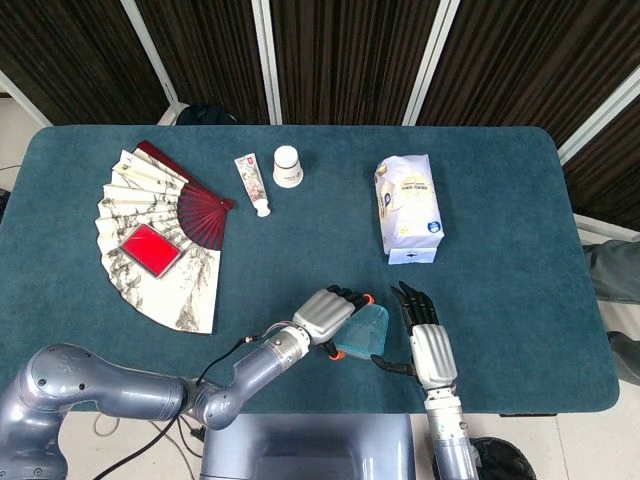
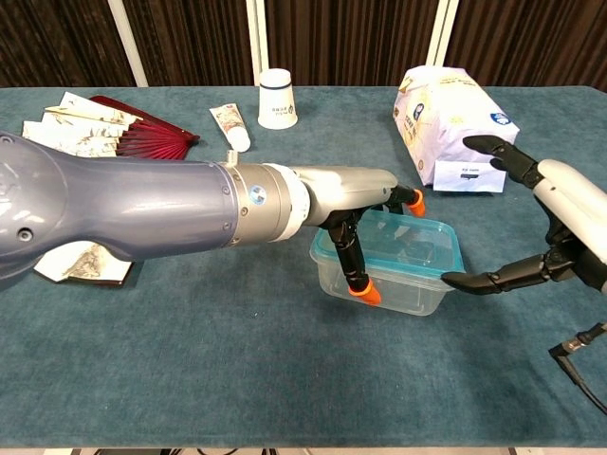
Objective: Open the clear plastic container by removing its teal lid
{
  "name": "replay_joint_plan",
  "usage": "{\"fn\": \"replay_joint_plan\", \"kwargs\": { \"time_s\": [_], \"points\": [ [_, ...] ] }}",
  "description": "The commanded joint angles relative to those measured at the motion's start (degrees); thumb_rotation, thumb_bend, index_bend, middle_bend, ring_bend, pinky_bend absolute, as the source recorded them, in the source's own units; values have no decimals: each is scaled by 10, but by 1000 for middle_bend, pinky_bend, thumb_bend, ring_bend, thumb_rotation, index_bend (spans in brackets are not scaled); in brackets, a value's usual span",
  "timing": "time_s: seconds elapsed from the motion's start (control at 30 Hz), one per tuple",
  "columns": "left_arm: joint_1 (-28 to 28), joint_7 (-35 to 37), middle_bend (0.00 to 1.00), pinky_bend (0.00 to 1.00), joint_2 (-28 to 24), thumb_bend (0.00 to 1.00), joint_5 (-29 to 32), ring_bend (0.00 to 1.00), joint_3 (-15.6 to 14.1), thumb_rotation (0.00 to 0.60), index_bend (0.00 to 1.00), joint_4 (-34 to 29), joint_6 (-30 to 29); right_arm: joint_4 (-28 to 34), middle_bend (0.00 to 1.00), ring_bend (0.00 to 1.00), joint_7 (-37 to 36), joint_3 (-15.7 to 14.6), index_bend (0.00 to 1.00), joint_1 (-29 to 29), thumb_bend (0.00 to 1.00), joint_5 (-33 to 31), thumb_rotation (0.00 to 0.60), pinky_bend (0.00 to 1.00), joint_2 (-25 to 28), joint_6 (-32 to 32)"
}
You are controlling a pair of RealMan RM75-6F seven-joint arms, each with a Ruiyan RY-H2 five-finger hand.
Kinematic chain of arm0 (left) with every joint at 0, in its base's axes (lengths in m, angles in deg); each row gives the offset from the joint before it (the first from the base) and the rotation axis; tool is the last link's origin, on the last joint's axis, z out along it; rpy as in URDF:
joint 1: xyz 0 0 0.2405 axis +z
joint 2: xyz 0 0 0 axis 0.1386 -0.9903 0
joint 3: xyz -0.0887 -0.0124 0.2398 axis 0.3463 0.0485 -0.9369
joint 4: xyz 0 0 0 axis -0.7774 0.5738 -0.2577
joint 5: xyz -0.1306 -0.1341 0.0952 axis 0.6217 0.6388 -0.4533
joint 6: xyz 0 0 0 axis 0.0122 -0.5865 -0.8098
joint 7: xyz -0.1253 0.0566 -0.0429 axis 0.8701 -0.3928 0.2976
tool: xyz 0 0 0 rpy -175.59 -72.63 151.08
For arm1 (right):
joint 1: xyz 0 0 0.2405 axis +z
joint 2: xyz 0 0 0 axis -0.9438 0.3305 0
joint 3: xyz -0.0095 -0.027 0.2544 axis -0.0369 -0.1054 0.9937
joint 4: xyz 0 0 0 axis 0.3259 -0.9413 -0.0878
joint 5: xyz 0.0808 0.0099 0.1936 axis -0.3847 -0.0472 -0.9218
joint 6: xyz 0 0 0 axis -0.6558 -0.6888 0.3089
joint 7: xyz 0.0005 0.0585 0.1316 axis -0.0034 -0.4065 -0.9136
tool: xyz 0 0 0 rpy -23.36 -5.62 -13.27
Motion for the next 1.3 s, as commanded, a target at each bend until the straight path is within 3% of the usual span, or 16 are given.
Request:
{"fn": "replay_joint_plan", "kwargs": {
  "time_s": [0.03, 0.3, 1.3],
  "points": [
    [0, 2, 216, 366, -2, 122, -1, 204, -1, 600, 110, -1, 0, 1, 0, 0, 1, 0, 0, 0, 226, -1, 600, 0, -1, 1],
    [-6, 1, 172, 329, -9, 45, 8, 171, -4, 600, 75, -5, 2, 5, 0, 0, 5, 0, 0, 1, 225, -2, 600, 0, -2, 2],
    [-15, -3, 166, 329, -12, 44, 2, 170, -17, 600, 70, -11, -13, 39, 0, 0, 9, 34, 0, 3, 225, -45, 600, 0, -12, 4]
  ]
}}
